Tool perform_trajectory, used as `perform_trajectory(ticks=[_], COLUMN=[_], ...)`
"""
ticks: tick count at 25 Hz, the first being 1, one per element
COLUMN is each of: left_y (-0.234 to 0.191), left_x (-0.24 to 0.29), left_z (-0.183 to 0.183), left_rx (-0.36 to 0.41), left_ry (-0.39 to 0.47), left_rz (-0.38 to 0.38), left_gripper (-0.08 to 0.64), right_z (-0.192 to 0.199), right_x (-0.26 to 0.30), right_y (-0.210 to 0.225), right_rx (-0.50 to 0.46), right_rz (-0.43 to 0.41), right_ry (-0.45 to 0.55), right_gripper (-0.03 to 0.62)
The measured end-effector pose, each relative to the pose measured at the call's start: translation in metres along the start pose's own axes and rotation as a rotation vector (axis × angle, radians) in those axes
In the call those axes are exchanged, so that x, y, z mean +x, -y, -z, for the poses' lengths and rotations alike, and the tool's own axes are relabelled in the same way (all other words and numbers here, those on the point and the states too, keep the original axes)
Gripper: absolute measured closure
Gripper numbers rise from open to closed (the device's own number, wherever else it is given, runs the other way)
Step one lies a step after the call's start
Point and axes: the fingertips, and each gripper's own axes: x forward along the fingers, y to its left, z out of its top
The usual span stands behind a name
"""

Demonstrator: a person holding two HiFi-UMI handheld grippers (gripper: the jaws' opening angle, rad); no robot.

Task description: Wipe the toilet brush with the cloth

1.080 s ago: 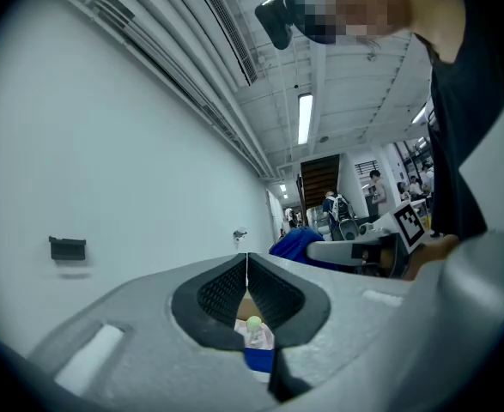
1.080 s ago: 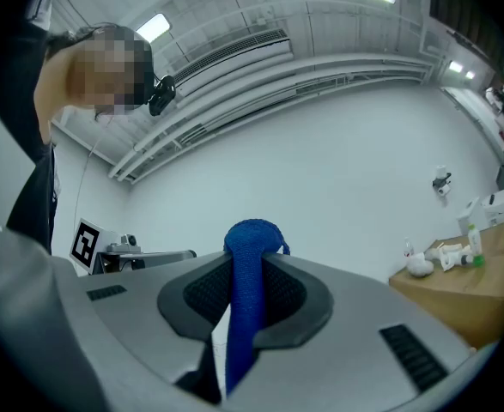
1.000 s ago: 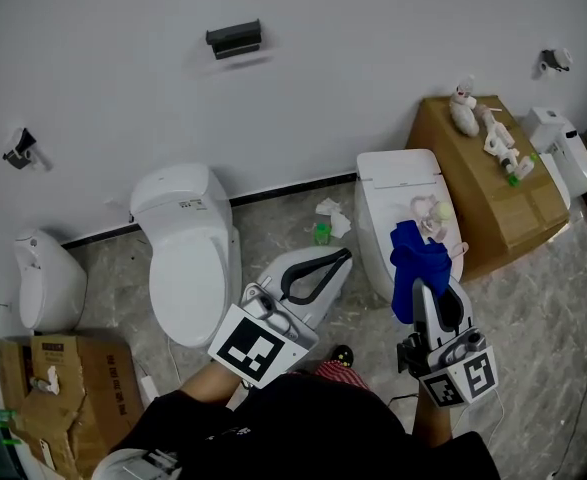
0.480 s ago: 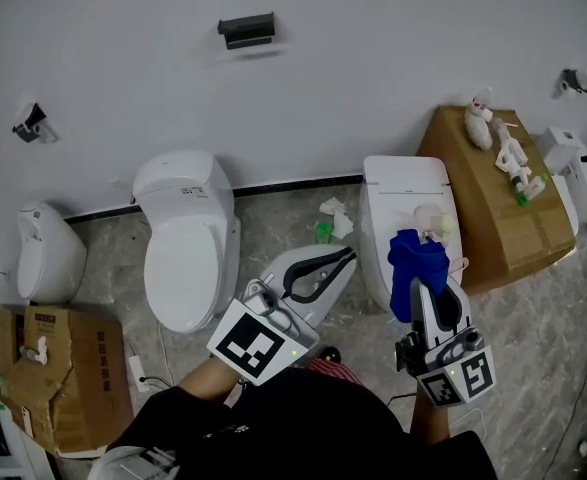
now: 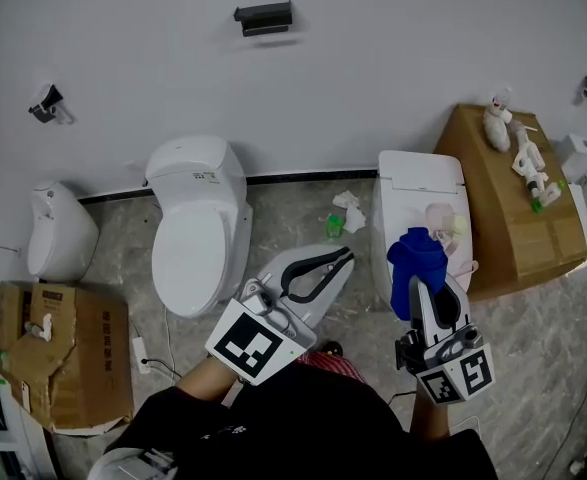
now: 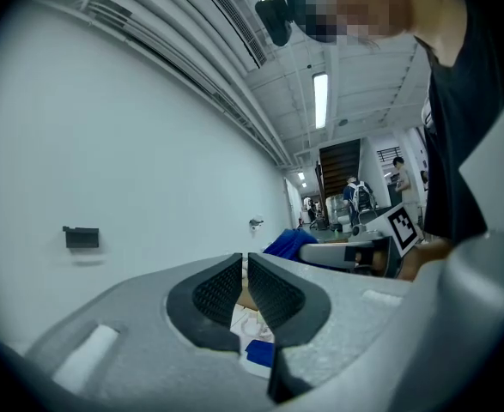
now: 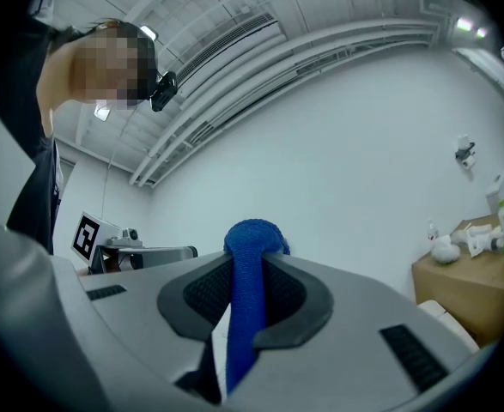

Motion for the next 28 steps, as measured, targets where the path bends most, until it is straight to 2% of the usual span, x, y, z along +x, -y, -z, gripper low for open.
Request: perform_trajectory(ticks=[8,15,18,22,28], left_y=[-0.014,-0.030,-0.033,-0.039,-0.057], left_x=[0.006,0.020,0.024,0.030,0.041], left_z=[0.015,0.033,0.044,0.062,0.079], left_rx=[-0.045,-0.062,-0.065,-0.070,-0.093], left_ry=[-0.028,-0.054,-0.075,-0.124,-0.149], left_rz=[-0.018,-0.013,-0.011,0.009,0.013], left_gripper=[0.552,0.552,0.552,0.552,0.552], right_z=[0.021,0.032,0.041,0.047,0.073], right_x=[0.006,0.014,0.017,0.033,0.036], right_y=[0.011,0.029,0.036,0.032,0.047], right_rx=[-0.015,-0.020,0.009,0.068,0.047], right_rz=[-0.021,0.013,0.028,0.005,0.042], right_ry=[-0.058,-0.075,-0.077,-0.064,-0.121], right_gripper=[0.528,0.528,0.528,0.528,0.528])
